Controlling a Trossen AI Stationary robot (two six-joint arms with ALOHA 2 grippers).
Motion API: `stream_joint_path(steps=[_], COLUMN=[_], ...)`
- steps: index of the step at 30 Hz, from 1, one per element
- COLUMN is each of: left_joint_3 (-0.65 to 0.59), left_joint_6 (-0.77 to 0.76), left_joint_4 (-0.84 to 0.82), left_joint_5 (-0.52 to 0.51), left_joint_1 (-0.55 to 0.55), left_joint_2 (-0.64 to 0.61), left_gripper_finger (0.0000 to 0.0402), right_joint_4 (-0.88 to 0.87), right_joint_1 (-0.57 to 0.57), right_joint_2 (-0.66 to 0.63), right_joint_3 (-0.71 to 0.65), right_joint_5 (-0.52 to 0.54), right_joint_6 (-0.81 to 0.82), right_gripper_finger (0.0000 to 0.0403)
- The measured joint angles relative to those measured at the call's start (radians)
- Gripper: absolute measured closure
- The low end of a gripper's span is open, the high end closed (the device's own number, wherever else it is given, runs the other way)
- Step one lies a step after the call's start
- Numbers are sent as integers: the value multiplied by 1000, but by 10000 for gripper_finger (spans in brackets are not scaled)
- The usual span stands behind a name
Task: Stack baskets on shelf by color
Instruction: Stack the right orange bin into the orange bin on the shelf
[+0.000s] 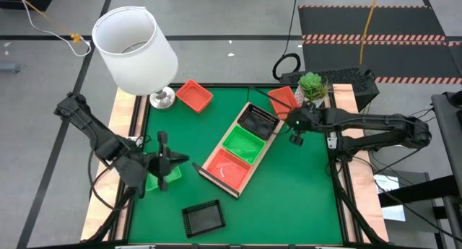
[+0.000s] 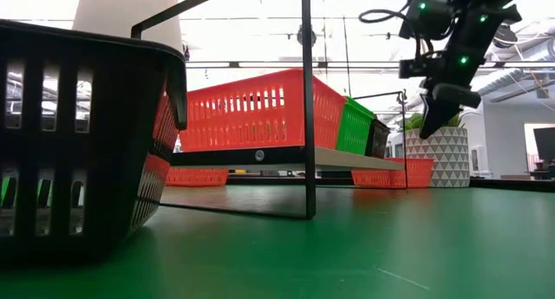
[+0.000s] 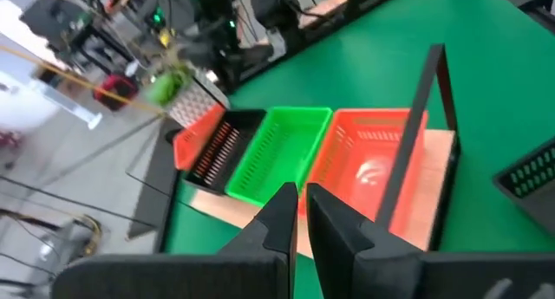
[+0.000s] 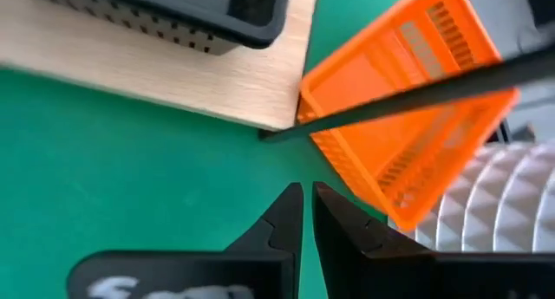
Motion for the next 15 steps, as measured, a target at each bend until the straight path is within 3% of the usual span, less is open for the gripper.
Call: stream_joint_path(steps=[8,15], left_joint_3=[30,30], left_joint_6=[89,-11], left_joint_4=[-4,-90], left_joint_5=[1,9], left_joint_1=[73,101], left_joint_2=[-96,-100], left_gripper_finger=[371,371], right_joint_4=[57,71], right_joint_1=[-134,-212], right_joint_2=[0,1], right_joint_3=[-8,-8], right_joint_5=[-88,-117], right_joint_6=[-226,-289], right_gripper_finger=[375,315])
